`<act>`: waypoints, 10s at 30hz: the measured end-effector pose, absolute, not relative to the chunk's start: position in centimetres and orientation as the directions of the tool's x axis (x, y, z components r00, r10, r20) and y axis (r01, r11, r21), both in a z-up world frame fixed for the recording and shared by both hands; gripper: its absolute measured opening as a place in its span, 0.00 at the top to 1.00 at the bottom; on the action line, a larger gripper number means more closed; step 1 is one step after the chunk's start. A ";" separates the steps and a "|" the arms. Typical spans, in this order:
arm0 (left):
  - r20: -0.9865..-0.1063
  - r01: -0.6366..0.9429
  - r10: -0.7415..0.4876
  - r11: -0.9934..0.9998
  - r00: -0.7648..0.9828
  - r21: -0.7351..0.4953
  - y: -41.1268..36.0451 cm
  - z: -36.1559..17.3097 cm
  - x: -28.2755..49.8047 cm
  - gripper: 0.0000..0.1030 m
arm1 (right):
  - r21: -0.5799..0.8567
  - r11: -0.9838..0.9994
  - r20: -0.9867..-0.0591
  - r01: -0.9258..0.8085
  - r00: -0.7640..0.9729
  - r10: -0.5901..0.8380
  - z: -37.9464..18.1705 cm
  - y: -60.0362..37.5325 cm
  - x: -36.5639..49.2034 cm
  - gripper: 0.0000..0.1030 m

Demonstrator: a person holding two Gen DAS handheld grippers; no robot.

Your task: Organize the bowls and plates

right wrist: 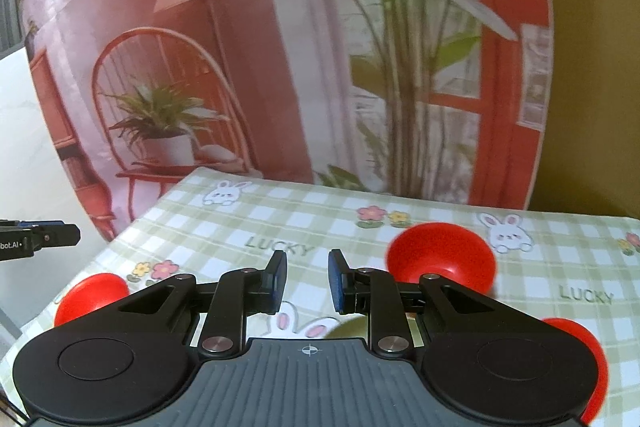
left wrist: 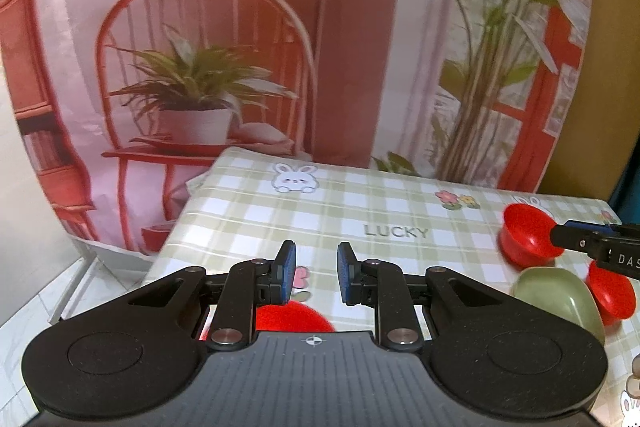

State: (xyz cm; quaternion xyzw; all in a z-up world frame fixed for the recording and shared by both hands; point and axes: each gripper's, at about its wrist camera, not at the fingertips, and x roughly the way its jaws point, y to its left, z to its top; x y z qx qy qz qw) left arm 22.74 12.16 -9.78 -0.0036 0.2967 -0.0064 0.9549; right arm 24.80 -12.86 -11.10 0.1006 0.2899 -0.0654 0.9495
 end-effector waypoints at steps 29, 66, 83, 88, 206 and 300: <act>-0.627 -0.157 0.065 0.983 0.777 -0.093 22.1 -14.6 19.9 0.65 | 0.100 0.988 -0.663 -0.114 0.733 0.152 -13.6 0.6 33.6 0.79; -0.680 -0.169 -0.027 0.961 0.733 -0.220 20.2 -19.6 20.3 0.83 | 0.179 0.973 -0.748 -0.146 0.622 0.231 -18.7 3.2 33.7 0.88; -0.665 -0.086 -0.048 0.982 0.745 -0.167 16.0 -16.7 20.6 0.83 | 0.260 0.965 -0.657 -0.041 0.724 0.208 -15.4 -1.7 29.6 0.88; -0.659 -0.049 -0.062 0.988 0.749 -0.148 13.8 -15.7 21.1 0.83 | 0.272 0.962 -0.615 -0.007 0.767 0.180 -13.9 -3.9 28.2 0.88; -0.755 0.523 -0.340 0.852 0.561 0.004 -20.7 -21.0 25.6 0.80 | 0.406 0.707 -0.624 0.579 0.741 -0.248 -19.3 -33.5 8.9 0.86; -0.667 0.370 -0.309 0.928 0.678 -0.054 -11.6 -17.7 36.1 0.89 | 0.399 0.794 -0.692 0.459 0.719 -0.068 -15.7 -33.0 25.4 0.93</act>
